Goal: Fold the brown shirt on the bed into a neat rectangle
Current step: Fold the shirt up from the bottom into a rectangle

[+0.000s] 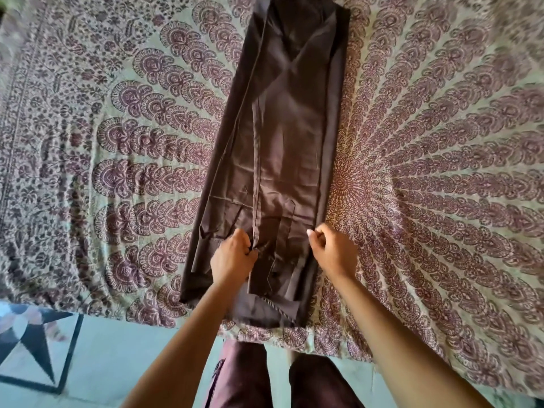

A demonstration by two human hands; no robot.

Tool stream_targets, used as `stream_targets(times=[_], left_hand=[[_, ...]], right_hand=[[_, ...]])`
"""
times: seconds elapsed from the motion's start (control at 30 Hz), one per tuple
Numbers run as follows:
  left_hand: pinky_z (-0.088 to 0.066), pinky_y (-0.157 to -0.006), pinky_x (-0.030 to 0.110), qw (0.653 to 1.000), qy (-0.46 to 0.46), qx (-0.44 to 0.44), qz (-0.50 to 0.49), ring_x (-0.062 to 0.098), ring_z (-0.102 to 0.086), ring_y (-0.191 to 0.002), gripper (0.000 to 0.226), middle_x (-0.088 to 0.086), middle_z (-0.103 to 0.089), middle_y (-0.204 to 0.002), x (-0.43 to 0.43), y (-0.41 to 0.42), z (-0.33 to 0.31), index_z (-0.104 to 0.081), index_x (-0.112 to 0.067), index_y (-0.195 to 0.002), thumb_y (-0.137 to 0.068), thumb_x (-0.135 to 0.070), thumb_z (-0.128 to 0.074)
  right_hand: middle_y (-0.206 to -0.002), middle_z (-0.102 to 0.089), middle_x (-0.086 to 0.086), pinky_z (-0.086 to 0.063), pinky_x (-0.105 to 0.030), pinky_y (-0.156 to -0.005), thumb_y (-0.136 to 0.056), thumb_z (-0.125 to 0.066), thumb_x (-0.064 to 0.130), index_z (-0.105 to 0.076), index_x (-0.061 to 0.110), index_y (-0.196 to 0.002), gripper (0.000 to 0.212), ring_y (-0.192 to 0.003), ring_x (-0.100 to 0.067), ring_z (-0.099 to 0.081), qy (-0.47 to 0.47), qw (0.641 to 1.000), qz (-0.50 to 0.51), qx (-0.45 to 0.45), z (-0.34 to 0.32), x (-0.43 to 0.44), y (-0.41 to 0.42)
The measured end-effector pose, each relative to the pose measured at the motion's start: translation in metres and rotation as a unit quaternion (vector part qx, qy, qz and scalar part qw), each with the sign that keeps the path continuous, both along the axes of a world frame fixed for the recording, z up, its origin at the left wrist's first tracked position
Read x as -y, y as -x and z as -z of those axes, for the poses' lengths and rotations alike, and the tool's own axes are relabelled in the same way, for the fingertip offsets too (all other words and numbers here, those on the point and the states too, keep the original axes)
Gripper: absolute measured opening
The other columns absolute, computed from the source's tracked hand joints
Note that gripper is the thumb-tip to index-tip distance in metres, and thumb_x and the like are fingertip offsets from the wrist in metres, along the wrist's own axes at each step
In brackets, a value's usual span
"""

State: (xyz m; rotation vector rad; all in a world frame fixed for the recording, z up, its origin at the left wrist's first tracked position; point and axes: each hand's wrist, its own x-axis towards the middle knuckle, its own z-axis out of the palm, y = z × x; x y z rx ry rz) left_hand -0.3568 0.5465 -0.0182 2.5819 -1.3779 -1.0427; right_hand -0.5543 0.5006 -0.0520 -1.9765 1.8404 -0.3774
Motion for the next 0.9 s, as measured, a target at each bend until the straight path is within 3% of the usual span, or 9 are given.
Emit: stream_targets(times=[0.1,0.17,0.23,0.33,0.4,0.53,0.7,0.77,0.9], left_hand=[[-0.039,-0.061,0.030,0.997,0.074,-0.006,0.013,0.028,-0.061,-0.086,0.004,0.003,-0.066,-0.090,0.044,-0.001,-0.003,-0.054,-0.020,-0.080,-0.083,-0.021,-0.055],[-0.043,-0.062,0.031,0.991,0.129,-0.027,0.032,0.028,-0.061,-0.085,0.008,0.005,-0.066,-0.093,0.076,-0.004,-0.001,-0.060,-0.017,-0.085,-0.085,-0.019,-0.053],[-0.047,-0.066,0.036,0.980,0.187,-0.041,0.061,0.030,-0.062,-0.086,0.013,0.006,-0.066,-0.097,0.105,-0.008,0.004,-0.064,-0.015,-0.091,-0.085,-0.014,-0.052],[-0.046,-0.074,0.036,0.963,0.254,-0.031,0.084,0.029,-0.062,-0.089,0.022,0.007,-0.066,-0.103,0.151,-0.019,0.018,-0.065,-0.015,-0.102,-0.087,-0.012,-0.049],[-0.045,-0.086,0.037,0.950,0.290,-0.022,0.109,0.027,-0.060,-0.102,0.031,0.006,-0.064,-0.113,0.186,-0.028,0.028,-0.062,-0.014,-0.111,-0.087,-0.018,-0.043],[-0.018,-0.114,0.038,0.934,0.258,0.009,0.247,0.019,-0.027,-0.140,0.047,0.001,-0.036,-0.149,0.262,-0.039,0.047,-0.043,-0.022,-0.138,-0.093,-0.032,-0.032],[-0.001,-0.116,0.039,0.877,0.200,0.062,0.432,0.015,-0.008,-0.145,0.058,-0.002,-0.012,-0.157,0.333,-0.049,0.074,-0.019,-0.029,-0.148,-0.094,-0.051,-0.018],[-0.001,-0.116,0.042,0.873,0.197,0.089,0.437,0.015,-0.009,-0.145,0.069,-0.004,-0.012,-0.157,0.354,-0.063,0.086,-0.017,-0.031,-0.148,-0.086,-0.060,-0.008],[0.007,-0.114,0.046,0.892,0.197,0.135,0.383,0.018,-0.005,-0.146,0.065,-0.005,-0.011,-0.158,0.375,-0.078,0.094,-0.019,-0.035,-0.147,-0.089,-0.064,-0.017]], right_hand=[[-0.065,-0.062,0.002,-0.024,-0.011,-0.040,-0.088,-0.046,0.028,-0.061,0.013,-0.076,0.024,-0.050,-0.011,-0.051,0.066,0.996,-0.047,0.045,-0.004,0.031,-0.013],[-0.076,-0.063,-0.002,-0.039,-0.021,-0.046,-0.088,-0.042,0.024,-0.062,0.010,-0.084,0.024,-0.060,-0.017,-0.057,0.074,0.993,-0.070,0.060,-0.002,0.054,-0.026],[-0.088,-0.064,-0.005,-0.046,-0.032,-0.061,-0.087,-0.041,0.022,-0.062,0.009,-0.094,0.026,-0.074,-0.024,-0.060,0.080,0.992,-0.083,0.047,0.003,0.075,-0.037],[-0.108,-0.063,-0.010,-0.045,-0.035,-0.081,-0.086,-0.039,0.019,-0.060,0.006,-0.110,0.034,-0.098,-0.028,-0.060,0.080,0.992,-0.092,0.039,0.017,0.113,-0.052],[-0.124,-0.058,-0.013,-0.041,-0.037,-0.095,-0.088,-0.037,0.021,-0.056,0.004,-0.122,0.042,-0.115,-0.029,-0.054,0.073,0.992,-0.097,0.021,0.027,0.141,-0.062],[-0.144,-0.040,-0.018,-0.027,-0.044,-0.109,-0.090,-0.029,0.032,-0.041,0.002,-0.137,0.057,-0.134,-0.031,-0.037,0.051,0.995,-0.072,-0.055,0.043,0.199,-0.081],[-0.150,-0.028,-0.018,-0.019,-0.043,-0.113,-0.092,-0.022,0.041,-0.030,0.001,-0.142,0.065,-0.139,-0.029,-0.027,0.027,0.995,-0.024,-0.097,0.059,0.247,-0.087],[-0.150,-0.027,-0.018,-0.022,-0.044,-0.114,-0.093,-0.024,0.042,-0.029,0.001,-0.143,0.065,-0.139,-0.028,-0.027,0.032,0.991,-0.022,-0.127,0.065,0.252,-0.085],[-0.152,-0.021,-0.020,-0.016,-0.043,-0.115,-0.093,-0.027,0.043,-0.023,0.002,-0.145,0.067,-0.141,-0.030,-0.022,0.029,0.987,-0.007,-0.158,0.067,0.252,-0.088]])
